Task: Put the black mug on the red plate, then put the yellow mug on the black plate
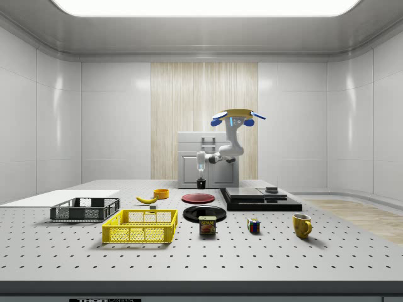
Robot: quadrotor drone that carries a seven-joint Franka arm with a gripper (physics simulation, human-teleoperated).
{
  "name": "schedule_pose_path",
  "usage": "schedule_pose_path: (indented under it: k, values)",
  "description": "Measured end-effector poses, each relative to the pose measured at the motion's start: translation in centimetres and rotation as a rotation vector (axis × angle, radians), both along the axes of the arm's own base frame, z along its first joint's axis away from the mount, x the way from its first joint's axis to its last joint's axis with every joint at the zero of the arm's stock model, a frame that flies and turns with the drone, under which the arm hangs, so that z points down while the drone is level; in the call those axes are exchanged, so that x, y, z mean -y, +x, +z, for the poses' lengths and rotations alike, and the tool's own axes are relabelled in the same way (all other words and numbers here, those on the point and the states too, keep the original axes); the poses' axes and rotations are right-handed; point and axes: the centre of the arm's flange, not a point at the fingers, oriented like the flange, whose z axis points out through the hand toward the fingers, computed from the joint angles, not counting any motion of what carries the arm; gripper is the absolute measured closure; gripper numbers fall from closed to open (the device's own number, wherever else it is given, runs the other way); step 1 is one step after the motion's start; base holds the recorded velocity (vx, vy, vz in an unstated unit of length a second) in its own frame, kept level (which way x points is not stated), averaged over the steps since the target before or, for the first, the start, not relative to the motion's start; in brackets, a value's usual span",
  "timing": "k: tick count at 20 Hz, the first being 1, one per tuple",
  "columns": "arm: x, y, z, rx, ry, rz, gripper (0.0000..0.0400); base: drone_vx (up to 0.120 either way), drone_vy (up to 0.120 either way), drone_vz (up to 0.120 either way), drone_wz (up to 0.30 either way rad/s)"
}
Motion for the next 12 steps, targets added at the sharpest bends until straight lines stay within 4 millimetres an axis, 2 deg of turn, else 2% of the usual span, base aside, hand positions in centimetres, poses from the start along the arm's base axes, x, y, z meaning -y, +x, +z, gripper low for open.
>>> schedule_pose_path:
  k: [12]
  values:
    - [0.0,0.0,4.3,0.000,0.000,0.000,0.0290,0.000,0.000,0.000,0.000]
